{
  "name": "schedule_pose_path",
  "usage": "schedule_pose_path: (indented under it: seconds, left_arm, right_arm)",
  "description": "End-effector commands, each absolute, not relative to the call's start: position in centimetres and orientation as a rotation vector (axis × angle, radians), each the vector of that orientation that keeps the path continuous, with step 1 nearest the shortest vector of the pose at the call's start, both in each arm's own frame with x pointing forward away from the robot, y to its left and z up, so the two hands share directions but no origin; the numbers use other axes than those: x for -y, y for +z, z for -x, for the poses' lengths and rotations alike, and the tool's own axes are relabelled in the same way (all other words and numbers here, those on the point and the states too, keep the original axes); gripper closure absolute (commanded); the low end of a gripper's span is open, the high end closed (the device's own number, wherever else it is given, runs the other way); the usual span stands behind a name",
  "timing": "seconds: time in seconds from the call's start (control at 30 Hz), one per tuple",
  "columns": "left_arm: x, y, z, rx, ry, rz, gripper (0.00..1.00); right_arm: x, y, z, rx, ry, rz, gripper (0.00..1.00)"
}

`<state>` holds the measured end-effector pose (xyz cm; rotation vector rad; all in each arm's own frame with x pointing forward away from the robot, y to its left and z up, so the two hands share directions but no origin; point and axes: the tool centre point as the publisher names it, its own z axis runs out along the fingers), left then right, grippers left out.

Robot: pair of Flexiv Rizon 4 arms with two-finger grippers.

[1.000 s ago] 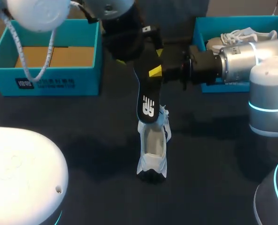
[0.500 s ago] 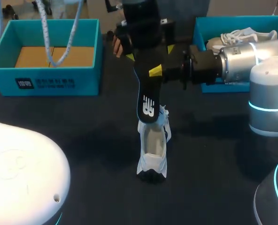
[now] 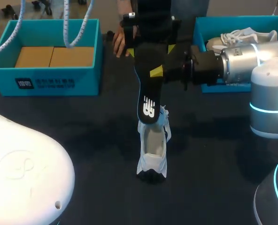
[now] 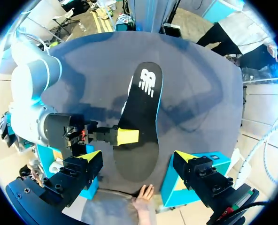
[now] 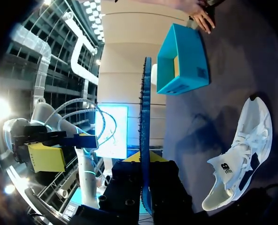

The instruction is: Take the shoe out of the shoebox, open the shoe tongue, remove and reinsert the insole, then place the shoe into the shoebox

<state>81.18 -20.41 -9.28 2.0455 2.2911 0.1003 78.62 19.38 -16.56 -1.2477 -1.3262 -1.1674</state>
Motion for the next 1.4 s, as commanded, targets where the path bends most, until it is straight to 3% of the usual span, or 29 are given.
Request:
schedule_pose_path:
  seconds: [0.03,1.4]
  left_arm:
    - [20.4,-9.4,-81.4,-2.291,0.093,-2.048,0.0]
    - [13.5,-6.1,-79.2,-1.481,-0.717,-1.534,0.0]
  right_arm:
    - [-19.5,-16.5,-78.4,1.323,-1.169,1.252,1.0]
    - [-18.7,-16.0,-78.1,1.318,-1.171,1.278,1.0]
